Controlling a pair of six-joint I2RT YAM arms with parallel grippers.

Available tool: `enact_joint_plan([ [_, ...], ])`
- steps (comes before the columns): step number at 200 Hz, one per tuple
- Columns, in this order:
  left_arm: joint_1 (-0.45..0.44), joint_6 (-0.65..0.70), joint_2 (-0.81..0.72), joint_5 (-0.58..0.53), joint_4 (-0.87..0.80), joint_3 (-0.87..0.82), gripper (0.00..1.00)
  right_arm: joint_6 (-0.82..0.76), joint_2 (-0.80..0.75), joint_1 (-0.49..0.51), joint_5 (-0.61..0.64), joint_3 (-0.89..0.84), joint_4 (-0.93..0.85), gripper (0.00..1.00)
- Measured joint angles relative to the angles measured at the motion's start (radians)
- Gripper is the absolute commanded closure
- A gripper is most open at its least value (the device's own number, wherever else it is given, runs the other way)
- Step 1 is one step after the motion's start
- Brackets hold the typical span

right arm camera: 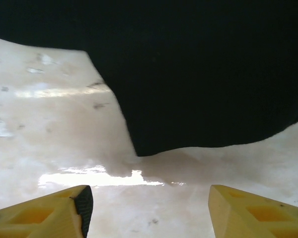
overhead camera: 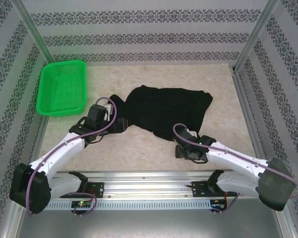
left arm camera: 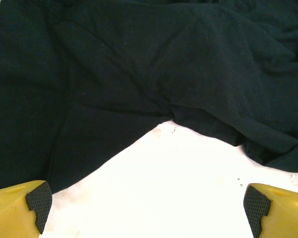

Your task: Fold and stack the t-shirts

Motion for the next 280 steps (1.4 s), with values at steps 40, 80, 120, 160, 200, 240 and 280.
enact_joint_plan([
  [40,0.031,-0.013,-0.037,-0.003,0.002,-0.024,0.00,0.003,0.096,-0.037,0.015,-0.013,0.092,0.42],
  [80,0.073,-0.019,-0.090,-0.006,0.002,-0.054,0.00,-0.007,0.162,-0.090,0.013,-0.015,0.176,0.47],
  [120,0.111,-0.031,-0.128,-0.002,0.002,-0.082,0.00,-0.024,0.222,-0.105,0.011,0.003,0.188,0.52],
  [160,0.146,-0.034,-0.154,0.003,-0.001,-0.107,0.00,-0.037,0.223,-0.110,0.010,0.002,0.206,0.73],
  [200,0.162,-0.034,-0.167,0.006,-0.002,-0.111,0.00,-0.049,0.225,-0.127,0.002,0.005,0.212,0.88],
  [240,0.171,-0.037,-0.169,0.001,-0.003,-0.113,0.00,-0.057,0.212,-0.127,0.000,0.005,0.210,1.00],
  [280,0.229,-0.076,-0.167,-0.037,-0.034,-0.139,0.00,-0.061,0.116,-0.133,0.008,0.005,0.156,1.00],
])
